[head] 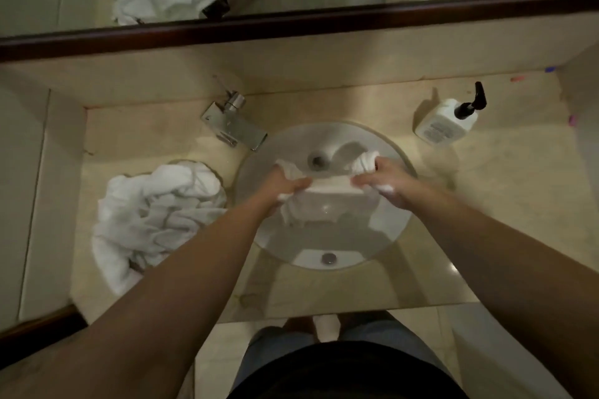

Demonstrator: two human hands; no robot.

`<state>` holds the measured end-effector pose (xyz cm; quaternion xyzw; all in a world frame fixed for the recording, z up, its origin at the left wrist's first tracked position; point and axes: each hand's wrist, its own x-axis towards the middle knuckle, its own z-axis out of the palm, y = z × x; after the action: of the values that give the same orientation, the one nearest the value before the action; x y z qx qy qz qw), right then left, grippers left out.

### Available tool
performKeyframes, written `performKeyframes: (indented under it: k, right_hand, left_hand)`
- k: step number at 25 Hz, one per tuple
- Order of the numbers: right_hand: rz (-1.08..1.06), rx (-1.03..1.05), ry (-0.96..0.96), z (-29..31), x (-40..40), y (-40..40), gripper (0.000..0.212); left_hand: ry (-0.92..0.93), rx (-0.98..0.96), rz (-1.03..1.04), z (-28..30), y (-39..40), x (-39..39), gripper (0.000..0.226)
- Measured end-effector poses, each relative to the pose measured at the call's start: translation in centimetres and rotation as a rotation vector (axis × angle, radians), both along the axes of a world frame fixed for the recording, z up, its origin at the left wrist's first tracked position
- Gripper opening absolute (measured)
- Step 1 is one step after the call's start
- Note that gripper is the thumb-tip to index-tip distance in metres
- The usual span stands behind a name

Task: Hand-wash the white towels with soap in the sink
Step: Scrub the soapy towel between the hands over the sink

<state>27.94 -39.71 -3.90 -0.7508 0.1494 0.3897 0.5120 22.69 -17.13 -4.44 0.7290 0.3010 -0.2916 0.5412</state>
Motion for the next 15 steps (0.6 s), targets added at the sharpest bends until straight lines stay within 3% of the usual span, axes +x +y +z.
performKeyframes:
  k: [2,4,7,10,13,15]
  right_hand:
    - [-0.002,0.009,0.082,-1.9,0.5,0.2,0.045]
    - [-0.022,0.031,0.138,-3.7,1.1,0.2,0.052]
    - [-0.024,0.089,0.162,-6.6,2.1,0.4,0.061]
    - [-0.043,0.066,0.159,-10.9,2.9,0.4,0.069]
    - [-0.022,-0.145,0.103,-11.7,2.4,1.0,0.050]
    - [-0.028,-0.316,0.058,-13.0,1.2,0.8,0.051]
  left_hand:
    - [0.078,-0.032,0.027,-2.0,0.0,0.6,0.079]
    - [0.106,-0.077,0.063,-4.2,0.2,1.4,0.081]
    - [0.103,-0.027,0.148,-8.6,0.7,1.7,0.105]
    - [0.106,-0.027,0.276,-10.7,0.3,2.0,0.085]
    - [0.156,-0.092,0.436,-11.8,-0.7,1.6,0.107]
    - [0.159,-0.002,0.407,-12.8,-1.5,0.9,0.092]
